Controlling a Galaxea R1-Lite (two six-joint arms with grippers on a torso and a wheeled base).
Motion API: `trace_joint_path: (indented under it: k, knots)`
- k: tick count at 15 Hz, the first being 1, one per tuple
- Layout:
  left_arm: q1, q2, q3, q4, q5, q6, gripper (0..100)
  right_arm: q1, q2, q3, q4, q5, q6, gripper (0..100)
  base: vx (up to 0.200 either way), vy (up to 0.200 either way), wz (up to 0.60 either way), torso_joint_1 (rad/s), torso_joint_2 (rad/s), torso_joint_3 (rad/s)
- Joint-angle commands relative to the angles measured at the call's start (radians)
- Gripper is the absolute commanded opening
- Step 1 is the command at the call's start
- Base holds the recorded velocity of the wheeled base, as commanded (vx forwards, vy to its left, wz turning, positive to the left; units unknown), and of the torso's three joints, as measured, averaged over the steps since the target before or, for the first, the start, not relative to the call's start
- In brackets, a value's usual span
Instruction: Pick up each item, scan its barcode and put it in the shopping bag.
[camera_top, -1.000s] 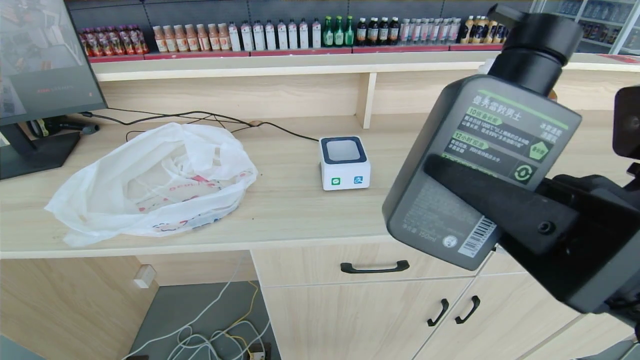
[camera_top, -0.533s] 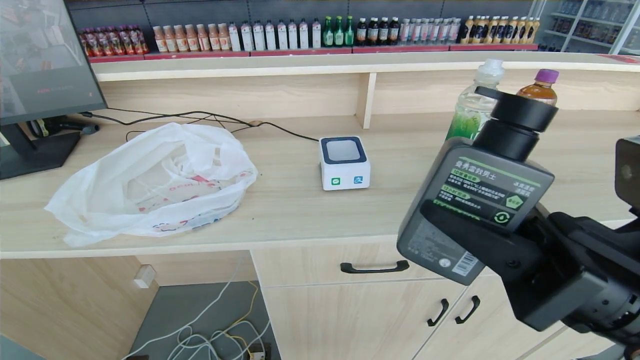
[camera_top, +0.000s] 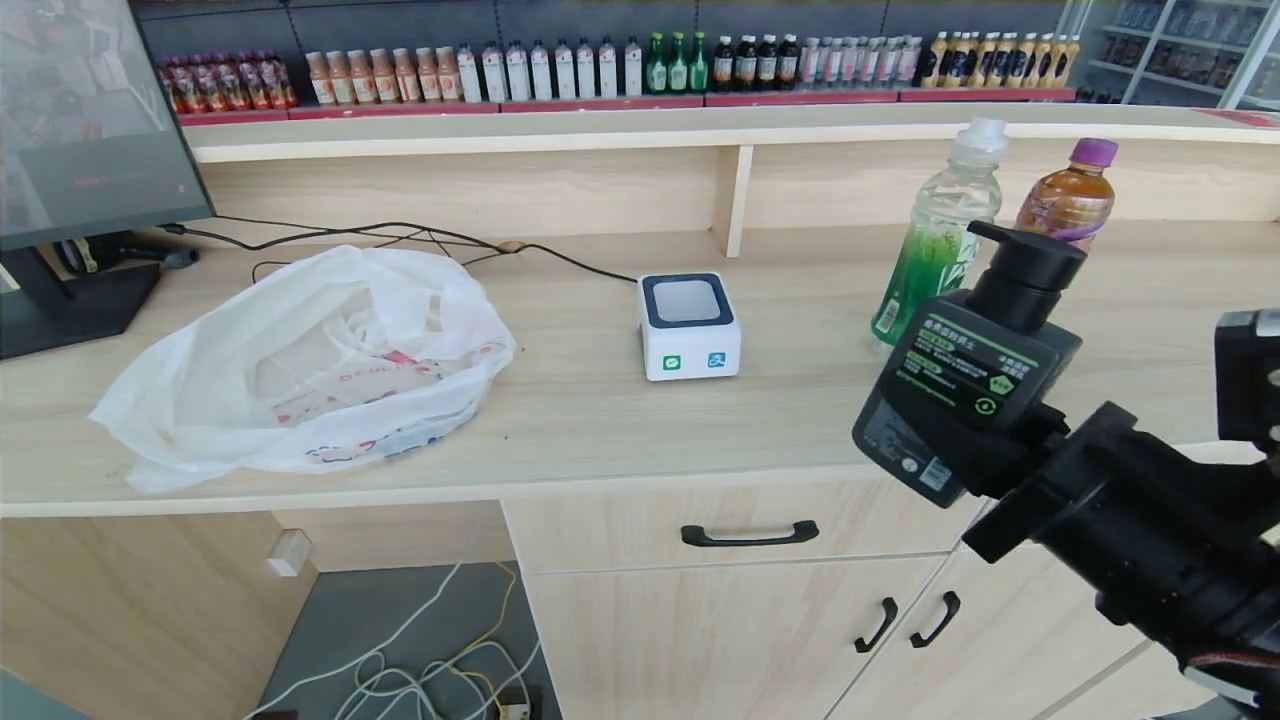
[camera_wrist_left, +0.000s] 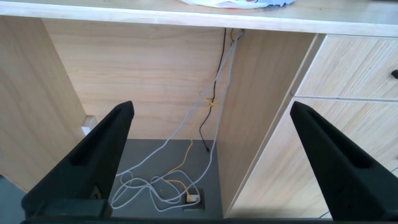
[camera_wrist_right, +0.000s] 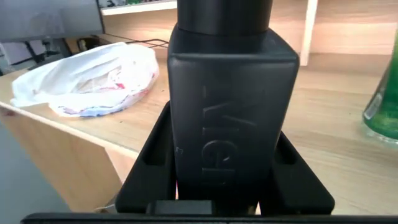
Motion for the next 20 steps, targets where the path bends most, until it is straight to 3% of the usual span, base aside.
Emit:
trace_joint_path:
  k: [1,9,13,20]
  knots:
    - [0.000,0.000,0.000,0.000,0.000,0.000,100,-0.020,0.003,-0.009,-0.003,-0.062,-0.029,0,0.000,0.000,0.00,0.000,0.00,0.000]
    - [0.000,0.000,0.000,0.000,0.000,0.000,100,-0.030,0.010,-0.014,0.000,-0.080,0.037,0,0.000,0.000,0.00,0.000,0.00,0.000]
    - [0.000,0.000,0.000,0.000,0.000,0.000,100,-0.093,0.008,0.002,-0.001,-0.071,0.078,0,0.000,0.000,0.00,0.000,0.00,0.000]
    - [0.000,0.000,0.000,0.002,0.000,-0.006,100,-0.112,0.043,0.003,-0.013,-0.042,0.072,0,0.000,0.200,0.00,0.006,0.00,0.002]
